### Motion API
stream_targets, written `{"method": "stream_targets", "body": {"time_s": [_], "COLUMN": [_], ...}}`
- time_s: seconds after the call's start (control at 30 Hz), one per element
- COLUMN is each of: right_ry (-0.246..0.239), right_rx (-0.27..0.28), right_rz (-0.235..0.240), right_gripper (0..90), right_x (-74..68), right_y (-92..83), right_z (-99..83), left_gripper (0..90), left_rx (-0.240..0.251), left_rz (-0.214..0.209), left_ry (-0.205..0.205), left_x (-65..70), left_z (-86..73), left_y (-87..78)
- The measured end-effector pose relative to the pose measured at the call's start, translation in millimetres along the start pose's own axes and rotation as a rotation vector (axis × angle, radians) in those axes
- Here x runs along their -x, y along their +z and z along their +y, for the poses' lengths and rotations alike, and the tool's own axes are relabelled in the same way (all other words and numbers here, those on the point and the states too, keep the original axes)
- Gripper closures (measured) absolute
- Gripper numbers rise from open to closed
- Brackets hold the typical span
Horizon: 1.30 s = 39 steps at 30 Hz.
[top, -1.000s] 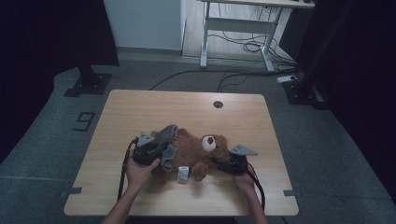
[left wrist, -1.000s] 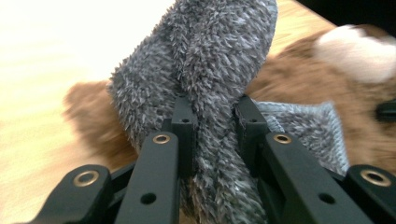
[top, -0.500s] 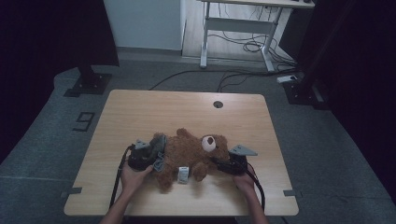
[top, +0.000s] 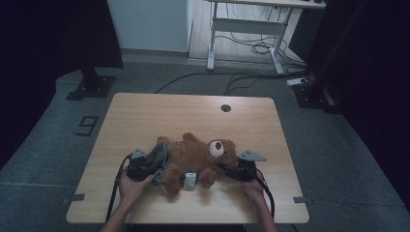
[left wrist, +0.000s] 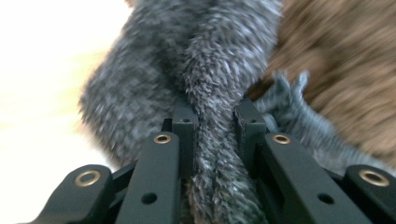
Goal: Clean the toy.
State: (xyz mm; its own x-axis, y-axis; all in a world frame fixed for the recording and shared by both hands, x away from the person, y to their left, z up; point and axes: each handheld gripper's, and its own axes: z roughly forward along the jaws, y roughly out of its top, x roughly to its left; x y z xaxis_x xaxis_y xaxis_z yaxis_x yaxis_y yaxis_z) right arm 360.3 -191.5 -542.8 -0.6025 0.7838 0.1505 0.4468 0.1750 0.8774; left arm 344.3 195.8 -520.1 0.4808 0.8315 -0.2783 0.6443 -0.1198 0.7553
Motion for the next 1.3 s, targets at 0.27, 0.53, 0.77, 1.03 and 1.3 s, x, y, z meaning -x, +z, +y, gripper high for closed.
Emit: {"method": "stream_targets", "body": {"time_s": [0.27, 0.53, 0.77, 1.03, 1.3], "right_ry": [0.000, 0.001, 0.006, 0.002, 0.006], "right_rx": [0.000, 0.002, 0.011, 0.007, 0.009], "right_rz": [-0.004, -0.007, -0.005, -0.004, -0.003], "right_gripper": [39.0, 39.2, 39.2, 39.1, 39.0], "right_x": [-0.5, -1.5, -1.0, -0.7, -0.1], "right_y": [-0.1, 0.3, 0.3, -0.5, -0.6], "right_z": [-0.3, -0.5, -2.2, -2.3, -2.3], "left_gripper": [74.5, 74.6, 74.4, 74.4, 74.0], "left_rx": [0.052, -0.032, -0.121, -0.137, -0.041], "left_rz": [-0.010, -0.095, -0.056, -0.031, -0.020], "left_ry": [0.070, -0.022, 0.054, 0.096, 0.067], "left_x": [31.5, 12.9, 14.2, 15.7, 8.0], "left_z": [25.8, 8.8, -9.2, -16.1, -10.8], "left_y": [7.5, 15.6, 18.5, 14.9, -8.5]}}
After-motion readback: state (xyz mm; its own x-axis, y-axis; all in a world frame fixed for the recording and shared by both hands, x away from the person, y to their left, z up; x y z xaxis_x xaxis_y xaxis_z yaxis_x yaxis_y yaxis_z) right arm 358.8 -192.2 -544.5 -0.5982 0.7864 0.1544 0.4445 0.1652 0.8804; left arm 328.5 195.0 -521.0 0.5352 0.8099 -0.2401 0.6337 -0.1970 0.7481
